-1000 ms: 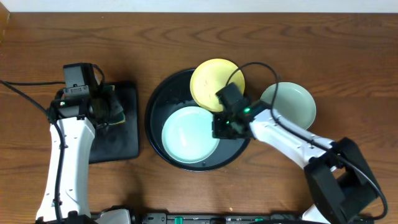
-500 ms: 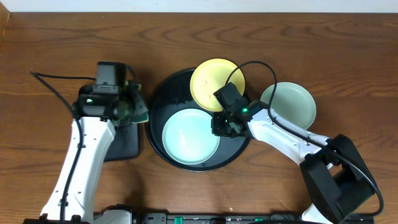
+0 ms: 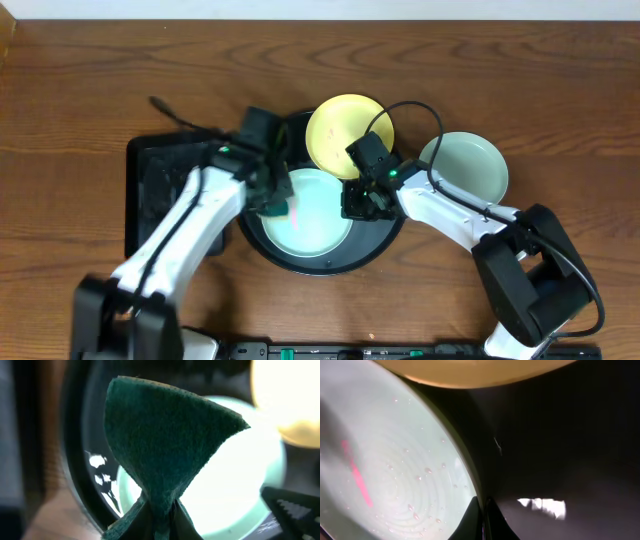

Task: Clean dirty plates on tray and stack at the side
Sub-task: 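Scrub the second mint-green plate with the sponge in the left gripper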

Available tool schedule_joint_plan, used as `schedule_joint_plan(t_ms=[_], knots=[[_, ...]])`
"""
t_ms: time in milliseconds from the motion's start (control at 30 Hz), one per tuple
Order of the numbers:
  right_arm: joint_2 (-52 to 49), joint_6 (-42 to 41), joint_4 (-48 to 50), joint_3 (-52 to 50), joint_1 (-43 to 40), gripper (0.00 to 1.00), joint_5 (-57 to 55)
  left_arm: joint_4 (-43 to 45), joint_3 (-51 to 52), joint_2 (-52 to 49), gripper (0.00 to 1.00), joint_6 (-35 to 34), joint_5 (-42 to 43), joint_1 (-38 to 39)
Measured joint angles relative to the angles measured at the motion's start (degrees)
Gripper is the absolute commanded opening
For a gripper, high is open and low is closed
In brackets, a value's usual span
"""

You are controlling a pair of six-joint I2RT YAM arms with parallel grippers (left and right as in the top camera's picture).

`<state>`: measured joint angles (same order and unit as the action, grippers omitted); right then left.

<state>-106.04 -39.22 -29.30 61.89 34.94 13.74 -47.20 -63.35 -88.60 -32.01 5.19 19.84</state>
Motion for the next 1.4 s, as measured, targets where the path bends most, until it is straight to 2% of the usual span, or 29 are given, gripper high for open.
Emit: schedule_joint_plan(t_ms=[233,533,667,800,933,1033,1167,1233,1300,1400], knots=[[0.00,0.00,0.00,0.00,-0.11,0.01,0.00,0.42,0.07,-7.61,0.08,-0.79,0.44,3.63],[0.00,0.00,0.00,0.02,-0.11,0.01,0.04,5.62,1.99,-12.76,0.07,4.22,0.50,5.86],[0.00,0.00,-0.02,0.04,-0.11,0.01,-0.11,6.91,2.05,-12.76,0.08,11.93,4.02,5.44],[0.00,0.00,-0.02,0.04,-0.33,0.01,-0.11,8.96,2.10,-12.79,0.07,22.14,12.17,5.11],[0.00,0.02,-0.02,0.04,-0.33,0.01,-0.15,9.29,2.12,-12.90,0.08,26.03,14.88,5.42],[0.00,0.00,0.00,0.04,-0.33,0.01,0.00,8.50,2.10,-12.90,0.08,21.53,10.88,5.60],[-0.02,0.02,0.00,0.04,-0.22,0.01,0.90,2.51,1.62,-12.66,0.07,7.48,-2.21,6.58],[-0.02,0.00,0.00,0.04,-0.26,0.01,1.18,1.20,1.64,-12.66,0.07,2.80,-6.56,6.47],[-0.02,0.00,-0.02,0.04,-0.24,0.01,1.92,1.16,1.64,-12.66,0.07,0.17,-8.50,6.60],[-0.02,0.00,0.00,0.04,-0.26,0.01,2.19,1.92,1.66,-12.66,0.07,1.36,-7.87,6.56]])
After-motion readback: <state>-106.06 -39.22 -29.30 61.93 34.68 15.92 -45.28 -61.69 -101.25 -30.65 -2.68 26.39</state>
